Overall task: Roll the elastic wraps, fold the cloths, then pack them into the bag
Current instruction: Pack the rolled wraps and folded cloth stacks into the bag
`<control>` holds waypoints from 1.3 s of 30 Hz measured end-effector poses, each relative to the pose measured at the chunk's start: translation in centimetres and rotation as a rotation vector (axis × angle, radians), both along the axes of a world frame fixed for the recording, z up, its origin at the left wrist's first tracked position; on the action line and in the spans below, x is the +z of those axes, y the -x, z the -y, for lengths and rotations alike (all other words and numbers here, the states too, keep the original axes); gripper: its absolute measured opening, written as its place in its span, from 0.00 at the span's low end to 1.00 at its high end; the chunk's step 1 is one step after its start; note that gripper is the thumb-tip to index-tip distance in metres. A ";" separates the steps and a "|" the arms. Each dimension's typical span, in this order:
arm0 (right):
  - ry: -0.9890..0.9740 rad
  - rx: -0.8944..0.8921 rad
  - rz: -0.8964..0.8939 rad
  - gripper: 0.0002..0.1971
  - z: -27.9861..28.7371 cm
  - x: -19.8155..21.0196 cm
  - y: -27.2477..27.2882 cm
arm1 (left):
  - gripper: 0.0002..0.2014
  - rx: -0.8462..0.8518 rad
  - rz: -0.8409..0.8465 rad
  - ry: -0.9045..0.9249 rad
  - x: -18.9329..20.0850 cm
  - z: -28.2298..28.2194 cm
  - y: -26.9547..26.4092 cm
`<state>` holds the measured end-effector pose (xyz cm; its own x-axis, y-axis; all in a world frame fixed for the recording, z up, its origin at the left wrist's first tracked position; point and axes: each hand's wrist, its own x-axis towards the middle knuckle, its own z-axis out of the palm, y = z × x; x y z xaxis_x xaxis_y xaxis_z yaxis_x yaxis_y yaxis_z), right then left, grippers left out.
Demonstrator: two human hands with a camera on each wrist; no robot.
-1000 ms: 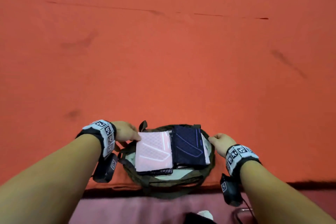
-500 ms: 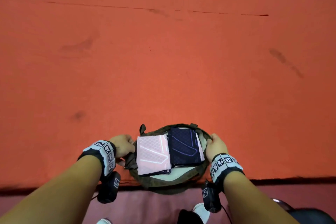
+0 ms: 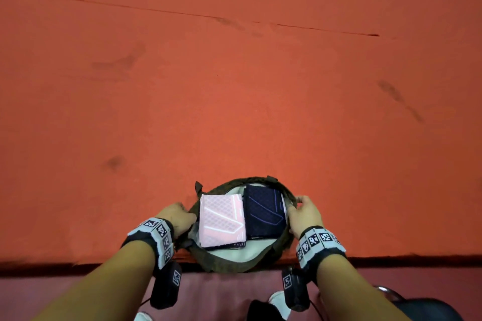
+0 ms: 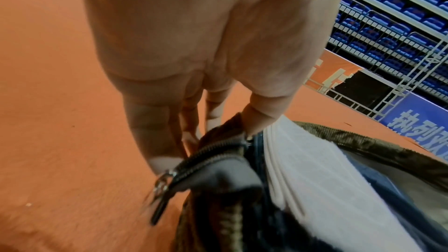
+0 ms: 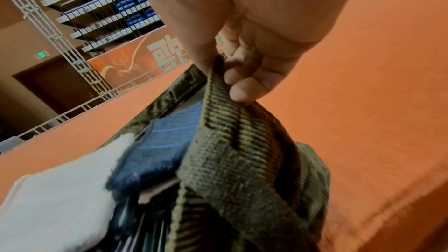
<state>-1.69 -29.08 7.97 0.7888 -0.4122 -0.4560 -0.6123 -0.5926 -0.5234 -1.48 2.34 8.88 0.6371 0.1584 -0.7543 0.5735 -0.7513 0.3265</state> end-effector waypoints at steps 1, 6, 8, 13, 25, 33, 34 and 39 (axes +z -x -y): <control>-0.017 -0.009 -0.011 0.07 -0.1 -0.2 0.4 | 0.13 0.000 -0.028 0.009 -0.4 0.0 0.4; -0.014 -0.094 -0.104 0.12 -0.5 -1.5 2.5 | 0.15 0.016 -0.162 0.055 -1.6 -0.4 2.4; 0.022 -0.084 -0.147 0.10 -0.6 -1.6 3.0 | 0.11 0.133 -0.198 0.144 -1.8 -0.6 2.6; -0.016 -0.173 -0.170 0.17 -0.3 -1.0 3.4 | 0.10 0.111 -0.161 0.148 0.6 -0.5 2.1; 0.031 -0.193 0.026 0.14 0.0 6.2 1.2 | 0.19 0.117 -0.032 0.212 7.5 -0.9 -0.1; 0.053 -0.197 0.239 0.12 0.5 10.8 -1.9 | 0.11 0.299 0.182 0.376 11.7 -1.1 -3.0; 0.042 -0.196 0.260 0.12 0.3 11.3 -2.4 | 0.11 0.319 0.204 0.386 12.0 -1.3 -3.3; 0.036 -0.178 0.316 0.12 -0.8 11.2 -4.0 | 0.12 0.329 0.159 0.364 11.6 -2.0 -3.7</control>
